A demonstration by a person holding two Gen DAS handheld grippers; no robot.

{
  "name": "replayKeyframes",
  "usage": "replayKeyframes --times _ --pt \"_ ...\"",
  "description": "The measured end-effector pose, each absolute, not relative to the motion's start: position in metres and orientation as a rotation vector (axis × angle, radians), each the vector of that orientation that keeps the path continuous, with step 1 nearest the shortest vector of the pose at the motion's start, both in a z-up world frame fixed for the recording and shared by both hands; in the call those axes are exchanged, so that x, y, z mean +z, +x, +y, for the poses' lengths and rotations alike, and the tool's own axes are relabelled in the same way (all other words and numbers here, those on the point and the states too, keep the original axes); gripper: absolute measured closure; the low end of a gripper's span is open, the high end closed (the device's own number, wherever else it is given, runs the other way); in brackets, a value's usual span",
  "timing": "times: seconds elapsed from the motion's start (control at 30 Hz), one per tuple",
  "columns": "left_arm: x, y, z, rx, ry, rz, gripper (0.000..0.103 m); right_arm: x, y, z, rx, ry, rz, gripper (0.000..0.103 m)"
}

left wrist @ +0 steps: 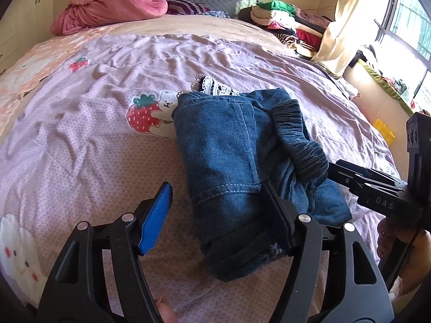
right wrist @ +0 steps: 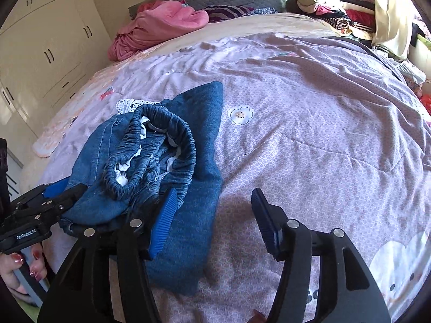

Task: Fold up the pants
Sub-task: 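Lower the folded pants onto the bed and open both tools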

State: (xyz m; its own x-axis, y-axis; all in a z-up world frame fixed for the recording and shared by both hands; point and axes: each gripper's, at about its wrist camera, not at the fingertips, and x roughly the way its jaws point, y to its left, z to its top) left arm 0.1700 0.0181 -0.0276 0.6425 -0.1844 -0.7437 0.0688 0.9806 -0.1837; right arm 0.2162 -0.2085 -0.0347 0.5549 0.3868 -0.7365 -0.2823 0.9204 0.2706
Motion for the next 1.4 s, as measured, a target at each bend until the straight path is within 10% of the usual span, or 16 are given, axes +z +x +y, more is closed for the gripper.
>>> replayKeyframes --times 0.5,1.4 --pt "-0.004 0.114 0.016 -0.121 -0.12 0.833 0.01 0.001 0.154 -0.209 0.438 0.122 0.828 0.012" --pt "0.005 0.036 0.006 -0.139 -0.106 0.835 0.01 0.036 0.06 -0.234 0.41 0.061 0.737 0.005"
